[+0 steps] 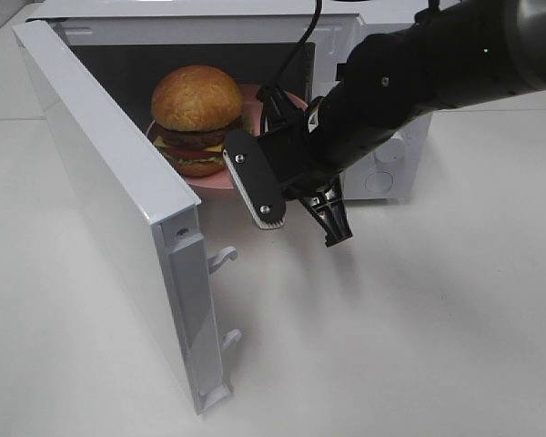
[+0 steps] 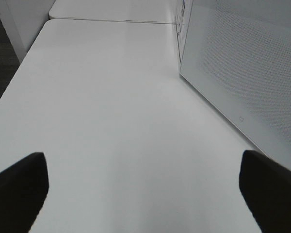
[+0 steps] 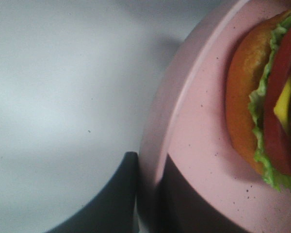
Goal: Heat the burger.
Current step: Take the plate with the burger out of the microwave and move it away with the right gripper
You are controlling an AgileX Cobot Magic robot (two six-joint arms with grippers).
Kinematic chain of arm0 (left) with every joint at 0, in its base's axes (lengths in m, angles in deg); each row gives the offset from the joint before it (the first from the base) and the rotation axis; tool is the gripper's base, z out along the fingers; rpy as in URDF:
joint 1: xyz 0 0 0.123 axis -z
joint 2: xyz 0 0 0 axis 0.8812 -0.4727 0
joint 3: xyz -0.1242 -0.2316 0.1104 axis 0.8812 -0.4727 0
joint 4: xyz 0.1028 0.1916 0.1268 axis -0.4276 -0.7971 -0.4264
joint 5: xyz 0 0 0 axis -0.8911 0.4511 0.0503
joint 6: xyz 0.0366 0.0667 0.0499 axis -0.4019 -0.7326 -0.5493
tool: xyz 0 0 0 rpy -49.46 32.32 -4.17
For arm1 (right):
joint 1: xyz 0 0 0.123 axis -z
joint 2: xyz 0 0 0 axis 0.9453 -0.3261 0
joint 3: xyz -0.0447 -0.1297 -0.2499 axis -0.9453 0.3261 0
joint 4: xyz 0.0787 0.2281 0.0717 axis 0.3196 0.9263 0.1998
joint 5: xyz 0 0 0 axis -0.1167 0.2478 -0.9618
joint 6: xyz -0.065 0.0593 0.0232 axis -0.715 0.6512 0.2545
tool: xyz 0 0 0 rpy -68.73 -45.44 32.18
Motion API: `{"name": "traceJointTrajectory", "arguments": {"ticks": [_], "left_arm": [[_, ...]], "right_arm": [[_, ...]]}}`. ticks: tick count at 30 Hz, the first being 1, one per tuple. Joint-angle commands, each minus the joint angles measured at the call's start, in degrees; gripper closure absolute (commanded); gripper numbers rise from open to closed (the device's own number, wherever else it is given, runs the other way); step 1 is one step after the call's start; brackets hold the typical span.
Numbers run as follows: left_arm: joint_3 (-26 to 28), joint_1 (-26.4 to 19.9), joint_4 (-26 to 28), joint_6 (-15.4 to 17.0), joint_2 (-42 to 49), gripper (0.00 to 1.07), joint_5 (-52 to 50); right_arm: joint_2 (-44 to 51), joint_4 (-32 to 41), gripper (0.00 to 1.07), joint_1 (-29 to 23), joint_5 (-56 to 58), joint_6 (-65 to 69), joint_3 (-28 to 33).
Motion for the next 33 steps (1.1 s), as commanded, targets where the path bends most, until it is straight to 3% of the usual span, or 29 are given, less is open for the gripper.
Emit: {"name": "traceJointTrajectory", "arguments": {"ticks": [1,21,33], "left_arm": [[-0.06,0.11,0.06,0.11,0.74,0.07,0.00],[-0.06,0.11,0.06,0.11,0.74,0.07,0.00],[-0.06,0.11,0.06,0.11,0.74,0.07,0.00]], "right_arm": [[3.84,2.23,1.07,0.52,-5.27,-0.23,2.52],[17.65,2.81,1.05,0.34,-6.99,0.06,16.39],[31.05,2.64,1.04,0.34,-4.93,2.58,26.93]]}}
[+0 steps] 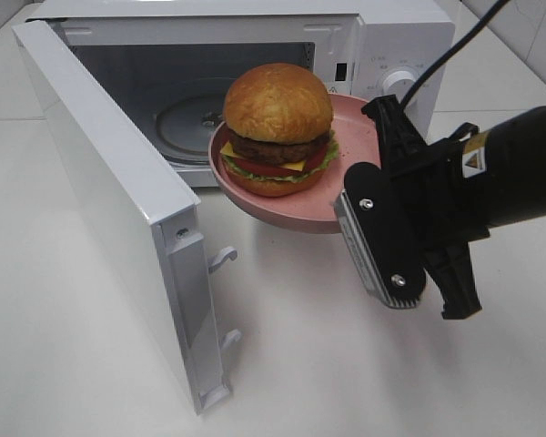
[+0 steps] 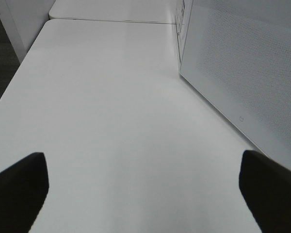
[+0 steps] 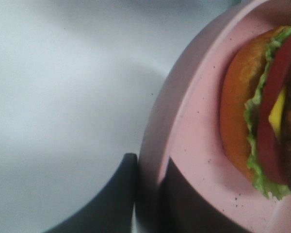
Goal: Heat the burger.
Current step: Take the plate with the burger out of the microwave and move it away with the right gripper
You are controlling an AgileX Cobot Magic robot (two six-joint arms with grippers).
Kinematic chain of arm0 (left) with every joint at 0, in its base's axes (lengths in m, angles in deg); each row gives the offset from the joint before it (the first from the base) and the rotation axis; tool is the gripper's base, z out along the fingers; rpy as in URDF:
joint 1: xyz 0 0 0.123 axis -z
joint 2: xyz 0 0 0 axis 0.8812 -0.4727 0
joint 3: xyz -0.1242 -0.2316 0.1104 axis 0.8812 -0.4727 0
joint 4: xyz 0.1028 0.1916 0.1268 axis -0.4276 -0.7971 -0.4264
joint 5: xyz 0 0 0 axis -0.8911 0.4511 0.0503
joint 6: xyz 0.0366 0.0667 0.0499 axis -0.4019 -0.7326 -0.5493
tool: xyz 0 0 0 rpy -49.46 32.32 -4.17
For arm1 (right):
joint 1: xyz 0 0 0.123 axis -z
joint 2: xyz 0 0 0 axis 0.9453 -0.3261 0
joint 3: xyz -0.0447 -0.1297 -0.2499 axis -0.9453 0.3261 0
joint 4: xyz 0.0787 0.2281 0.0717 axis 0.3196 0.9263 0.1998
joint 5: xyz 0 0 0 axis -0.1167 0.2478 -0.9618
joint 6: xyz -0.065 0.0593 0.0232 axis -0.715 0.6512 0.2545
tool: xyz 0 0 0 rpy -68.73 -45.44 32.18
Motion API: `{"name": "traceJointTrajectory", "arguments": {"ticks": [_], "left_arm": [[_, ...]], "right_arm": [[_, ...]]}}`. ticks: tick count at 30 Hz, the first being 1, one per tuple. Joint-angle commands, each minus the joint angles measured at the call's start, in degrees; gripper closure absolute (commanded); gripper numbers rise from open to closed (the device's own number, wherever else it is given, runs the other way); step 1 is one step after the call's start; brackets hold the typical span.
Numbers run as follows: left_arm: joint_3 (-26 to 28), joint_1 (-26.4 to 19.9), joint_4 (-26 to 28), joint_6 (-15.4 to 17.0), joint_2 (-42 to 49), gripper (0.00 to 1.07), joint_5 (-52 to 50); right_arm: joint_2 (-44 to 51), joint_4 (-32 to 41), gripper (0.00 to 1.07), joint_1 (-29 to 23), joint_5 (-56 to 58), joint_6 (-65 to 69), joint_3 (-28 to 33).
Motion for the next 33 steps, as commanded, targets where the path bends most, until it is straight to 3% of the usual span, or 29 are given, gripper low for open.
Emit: {"name": "traceJointTrajectory", "arguments": {"ticks": [1,3,13,23,33], "left_arm": [[-0.06,0.11,0.06,0.11,0.74,0.07,0.00],[-0.06,0.11,0.06,0.11,0.74,0.07,0.00],[-0.06,0.11,0.06,0.11,0.74,0.07,0.00],[-0.06,0.11,0.06,0.11,0.74,0.07,0.00],[-0.06,0.11,0.06,0.11,0.74,0.07,0.00]], "right_arm": [[3.84,0.52,1.04,0.23,-2.81,0.74,1.32],[9.05,0.29,1.04,0.23,-1.60,2.06,5.33],[21.20,-7.05,1.04,0.23,5.61,13.29,11.63],[31.00,-16.67,1.03,0.23,14.84,29.91,12.49],[33.00,-29.39,1.03,0.23,25.32,47.21,12.49]]}}
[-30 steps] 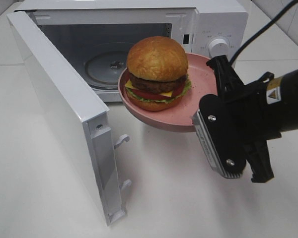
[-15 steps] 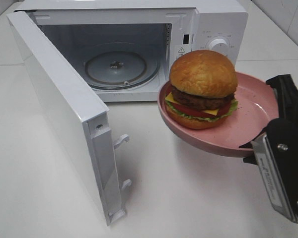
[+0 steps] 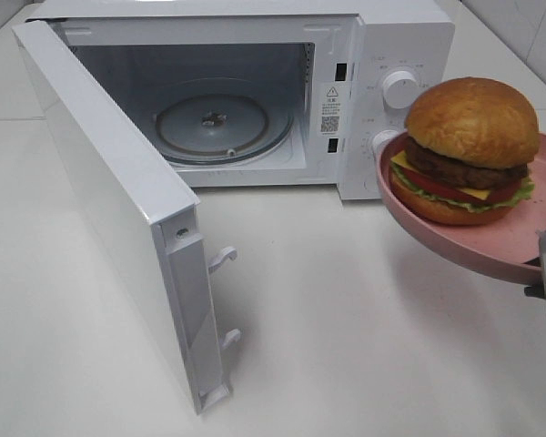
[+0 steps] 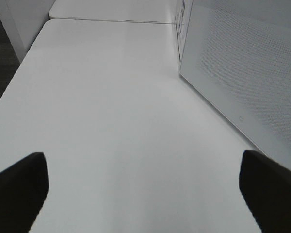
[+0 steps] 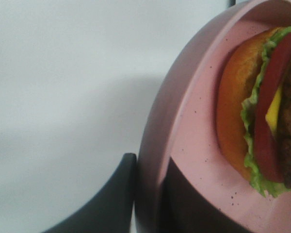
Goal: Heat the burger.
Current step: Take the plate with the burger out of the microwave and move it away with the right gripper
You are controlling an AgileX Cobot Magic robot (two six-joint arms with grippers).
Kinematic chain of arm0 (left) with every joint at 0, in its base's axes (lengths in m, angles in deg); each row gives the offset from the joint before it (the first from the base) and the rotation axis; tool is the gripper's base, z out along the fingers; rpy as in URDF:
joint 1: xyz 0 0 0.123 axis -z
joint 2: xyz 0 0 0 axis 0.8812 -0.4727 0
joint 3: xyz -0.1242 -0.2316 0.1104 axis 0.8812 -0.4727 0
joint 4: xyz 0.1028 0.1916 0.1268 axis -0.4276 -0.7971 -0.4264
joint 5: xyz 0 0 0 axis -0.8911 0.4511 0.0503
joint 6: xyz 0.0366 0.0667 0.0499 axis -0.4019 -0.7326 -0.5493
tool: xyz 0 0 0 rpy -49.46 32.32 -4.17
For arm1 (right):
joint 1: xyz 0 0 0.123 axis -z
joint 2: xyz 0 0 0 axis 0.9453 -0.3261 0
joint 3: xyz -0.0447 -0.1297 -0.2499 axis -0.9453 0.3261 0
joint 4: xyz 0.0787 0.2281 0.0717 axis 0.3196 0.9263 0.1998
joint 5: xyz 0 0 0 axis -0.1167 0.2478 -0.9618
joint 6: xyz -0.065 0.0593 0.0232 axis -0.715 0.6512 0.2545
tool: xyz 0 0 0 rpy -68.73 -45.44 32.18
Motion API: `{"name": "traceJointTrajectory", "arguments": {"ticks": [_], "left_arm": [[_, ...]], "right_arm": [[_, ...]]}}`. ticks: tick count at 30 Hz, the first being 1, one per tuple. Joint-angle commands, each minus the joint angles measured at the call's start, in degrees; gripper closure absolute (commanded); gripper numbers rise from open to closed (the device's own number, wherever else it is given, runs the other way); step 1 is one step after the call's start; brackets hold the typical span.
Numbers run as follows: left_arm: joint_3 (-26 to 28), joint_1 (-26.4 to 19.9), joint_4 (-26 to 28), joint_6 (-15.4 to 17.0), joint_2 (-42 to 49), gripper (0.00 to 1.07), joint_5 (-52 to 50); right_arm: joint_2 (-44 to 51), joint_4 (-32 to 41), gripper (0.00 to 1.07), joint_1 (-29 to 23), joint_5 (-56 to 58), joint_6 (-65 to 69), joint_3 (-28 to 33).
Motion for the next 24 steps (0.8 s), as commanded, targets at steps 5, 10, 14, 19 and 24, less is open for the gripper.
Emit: {"name": "traceJointTrajectory", "arguments": {"ticks": [5,10,14,19,24], "left_arm": [[-0.06,0.11,0.06,0.11,0.74,0.07,0.00],[-0.06,0.11,0.06,0.11,0.74,0.07,0.00],[-0.06,0.11,0.06,0.11,0.74,0.07,0.00],[-0.06,0.11,0.06,0.11,0.74,0.07,0.00],[-0.06,0.11,0.06,0.11,0.74,0.07,0.00]], "right_arm": [[0.80,-11.52,1.03,0.23,2.92,19.82,-0.52],[0.80,-14.55,1.03,0.23,4.93,27.79,-0.52],[0.74,-17.53,1.03,0.23,8.82,33.92,-0.52],[0.46,-21.37,1.03,0.23,11.40,41.83,-0.52],[-2.23,-23.49,1.03,0.23,14.55,49.16,-0.52]]}}
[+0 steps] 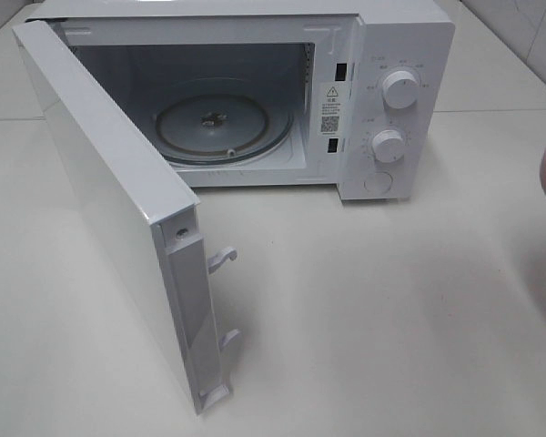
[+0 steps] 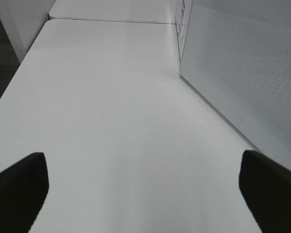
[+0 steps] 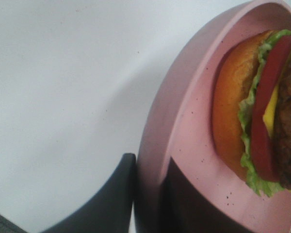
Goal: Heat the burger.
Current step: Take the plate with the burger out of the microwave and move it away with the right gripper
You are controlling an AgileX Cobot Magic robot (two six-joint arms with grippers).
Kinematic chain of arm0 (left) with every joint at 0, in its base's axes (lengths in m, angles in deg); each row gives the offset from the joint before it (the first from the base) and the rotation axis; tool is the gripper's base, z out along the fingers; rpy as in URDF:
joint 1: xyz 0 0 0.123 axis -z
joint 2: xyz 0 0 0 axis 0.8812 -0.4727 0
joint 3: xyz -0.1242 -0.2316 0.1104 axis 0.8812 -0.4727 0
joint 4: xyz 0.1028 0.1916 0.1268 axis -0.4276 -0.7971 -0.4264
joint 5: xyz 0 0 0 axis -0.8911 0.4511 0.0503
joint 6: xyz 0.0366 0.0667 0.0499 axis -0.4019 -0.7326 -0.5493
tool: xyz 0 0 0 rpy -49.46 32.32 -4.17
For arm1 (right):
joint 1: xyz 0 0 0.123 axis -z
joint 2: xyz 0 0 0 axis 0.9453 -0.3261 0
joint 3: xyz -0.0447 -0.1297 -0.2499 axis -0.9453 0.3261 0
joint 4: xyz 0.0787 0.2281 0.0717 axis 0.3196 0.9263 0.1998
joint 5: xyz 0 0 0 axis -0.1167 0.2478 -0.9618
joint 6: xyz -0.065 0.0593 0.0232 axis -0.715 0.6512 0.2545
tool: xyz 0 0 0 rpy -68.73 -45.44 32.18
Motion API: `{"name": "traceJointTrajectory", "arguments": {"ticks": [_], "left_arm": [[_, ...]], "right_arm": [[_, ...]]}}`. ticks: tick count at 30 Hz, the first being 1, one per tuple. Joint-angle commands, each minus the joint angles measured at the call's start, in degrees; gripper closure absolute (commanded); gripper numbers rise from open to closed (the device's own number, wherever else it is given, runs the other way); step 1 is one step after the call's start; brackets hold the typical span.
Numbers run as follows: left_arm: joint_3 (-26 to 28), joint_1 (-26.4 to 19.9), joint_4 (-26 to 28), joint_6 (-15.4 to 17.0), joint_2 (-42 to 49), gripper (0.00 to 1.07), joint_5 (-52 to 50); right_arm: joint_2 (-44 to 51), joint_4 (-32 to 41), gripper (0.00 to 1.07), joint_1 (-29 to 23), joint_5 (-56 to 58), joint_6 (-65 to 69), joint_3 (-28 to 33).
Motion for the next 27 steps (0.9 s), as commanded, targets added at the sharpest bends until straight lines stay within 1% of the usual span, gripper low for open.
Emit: {"name": "traceJointTrajectory", "arguments": {"ticks": [1,4,6,8,9,12,14,15,17,20,21,22,24,25,27], "left_arm": [[-0.06,0.11,0.06,0.11,0.74,0.07,0.00],[-0.06,0.11,0.06,0.11,0.74,0.07,0.00],[-0.06,0.11,0.06,0.11,0.74,0.07,0.00],[-0.06,0.11,0.06,0.11,0.74,0.07,0.00],[-0.06,0.11,0.06,0.11,0.74,0.07,0.00],[-0.06,0.11,0.06,0.11,0.74,0.07,0.00],[-0.06,0.11,0.06,0.11,0.74,0.07,0.00],[-0.06,0.11,0.06,0.11,0.74,0.07,0.00],[-0.06,0.11,0.06,0.11,0.74,0.07,0.00],[-0.06,0.11,0.06,0.11,0.74,0.07,0.00],[-0.06,0.11,0.06,0.11,0.74,0.07,0.00],[-0.06,0.11,0.06,0.11,0.74,0.07,0.00],[-0.06,0.11,0.06,0.11,0.74,0.07,0.00],[-0.06,0.11,0.06,0.11,0.74,0.07,0.00],[-0.06,0.11,0.06,0.11,0.74,0.07,0.00]], "right_arm": [[-2.92,-4.53,1.03,0.17,1.55,5.90,-0.57],[-4.01,-4.64,1.03,0.17,1.78,6.99,-0.57],[-8.37,-5.56,1.03,0.17,1.83,11.29,-0.63],[-9.51,-5.90,1.02,0.17,1.83,12.78,-0.63],[-11.57,-6.36,1.02,0.17,1.83,16.04,-0.63],[-12.78,-6.65,1.02,0.17,1.89,18.39,-0.63],[-17.65,-6.99,1.02,0.17,1.89,26.41,-0.63],[-17.65,-6.99,1.02,0.17,1.89,26.41,-0.63],[-21.49,-7.16,1.02,0.34,1.89,31.74,-0.69],[-23.89,-7.39,1.02,0.34,1.89,35.24,-0.69],[-25.15,-7.62,1.02,0.34,1.83,37.36,-0.69],[-27.50,-8.54,1.02,0.34,1.60,42.40,-0.74],[-28.65,-9.00,1.02,0.34,1.43,45.03,-0.97],[-30.60,-10.31,1.02,0.74,1.20,49.68,-1.78],[-31.68,-11.00,1.02,1.43,0.92,51.91,-2.23]]}}
